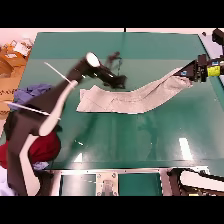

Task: Fold the shirts.

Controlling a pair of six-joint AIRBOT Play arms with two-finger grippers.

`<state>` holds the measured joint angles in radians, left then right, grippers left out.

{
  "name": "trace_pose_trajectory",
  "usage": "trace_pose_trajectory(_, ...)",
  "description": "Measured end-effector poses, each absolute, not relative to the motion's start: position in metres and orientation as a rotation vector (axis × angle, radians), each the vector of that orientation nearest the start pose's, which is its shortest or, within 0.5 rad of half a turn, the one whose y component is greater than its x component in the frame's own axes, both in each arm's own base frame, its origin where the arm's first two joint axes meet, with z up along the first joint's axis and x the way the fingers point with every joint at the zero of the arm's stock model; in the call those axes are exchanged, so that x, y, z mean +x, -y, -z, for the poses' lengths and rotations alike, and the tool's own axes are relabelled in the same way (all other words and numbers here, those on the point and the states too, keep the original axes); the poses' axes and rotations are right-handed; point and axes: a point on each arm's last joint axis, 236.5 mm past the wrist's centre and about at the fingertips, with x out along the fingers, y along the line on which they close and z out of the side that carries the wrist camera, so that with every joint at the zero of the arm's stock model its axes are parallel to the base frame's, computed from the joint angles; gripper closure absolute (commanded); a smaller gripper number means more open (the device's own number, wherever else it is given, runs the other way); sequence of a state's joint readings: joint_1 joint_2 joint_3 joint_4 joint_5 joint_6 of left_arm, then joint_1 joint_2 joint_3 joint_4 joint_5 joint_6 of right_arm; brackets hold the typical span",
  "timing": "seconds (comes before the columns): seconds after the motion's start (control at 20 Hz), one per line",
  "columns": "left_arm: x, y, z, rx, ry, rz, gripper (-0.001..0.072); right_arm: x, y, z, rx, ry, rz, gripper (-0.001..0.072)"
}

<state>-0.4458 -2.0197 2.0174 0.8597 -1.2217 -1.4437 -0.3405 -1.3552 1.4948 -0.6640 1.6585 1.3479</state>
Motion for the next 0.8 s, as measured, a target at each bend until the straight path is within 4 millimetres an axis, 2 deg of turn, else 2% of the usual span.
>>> trace_pose_trajectory(0.15,0.475,0.281,-0.045,-0.102,-1.24,0.709,0.0687,0.381,-0.104,-0.162,0.622,-1.177,-0.678,0.07)
trace_pose_trajectory(0.25,0.481,0.223,-0.066,-0.04,-1.235,0.588,0.0687,0.389,-0.141,-0.16,0.61,-1.161,-0.704,0.0701)
trace_pose_trajectory(0.35,0.483,0.177,-0.084,-0.012,-1.232,0.491,0.0686,0.398,-0.185,-0.151,0.609,-1.154,-0.728,0.0701)
trace_pose_trajectory(0.4,0.482,0.159,-0.09,-0.006,-1.232,0.454,0.0687,0.401,-0.21,-0.142,0.611,-1.16,-0.74,0.07)
trace_pose_trajectory(0.5,0.48,0.136,-0.101,-0.002,-1.228,0.408,0.0686,0.404,-0.263,-0.116,0.611,-1.194,-0.764,0.0701)
trace_pose_trajectory(0.65,0.478,0.118,-0.108,0.005,-1.227,0.367,0.0686,0.404,-0.345,-0.063,0.627,-1.229,-0.773,0.07)
trace_pose_trajectory(0.7,0.478,0.115,-0.109,0.006,-1.228,0.361,0.0686,0.403,-0.374,-0.045,0.648,-1.229,-0.774,0.0651)
trace_pose_trajectory(0.75,0.477,0.113,-0.108,0.009,-1.231,0.355,0.0687,0.402,-0.4,-0.031,0.667,-1.222,-0.782,0.0364)
trace_pose_trajectory(0.8,0.477,0.11,-0.109,0.01,-1.229,0.35,0.0686,0.4,-0.425,-0.017,0.677,-1.211,-0.795,0.0142)
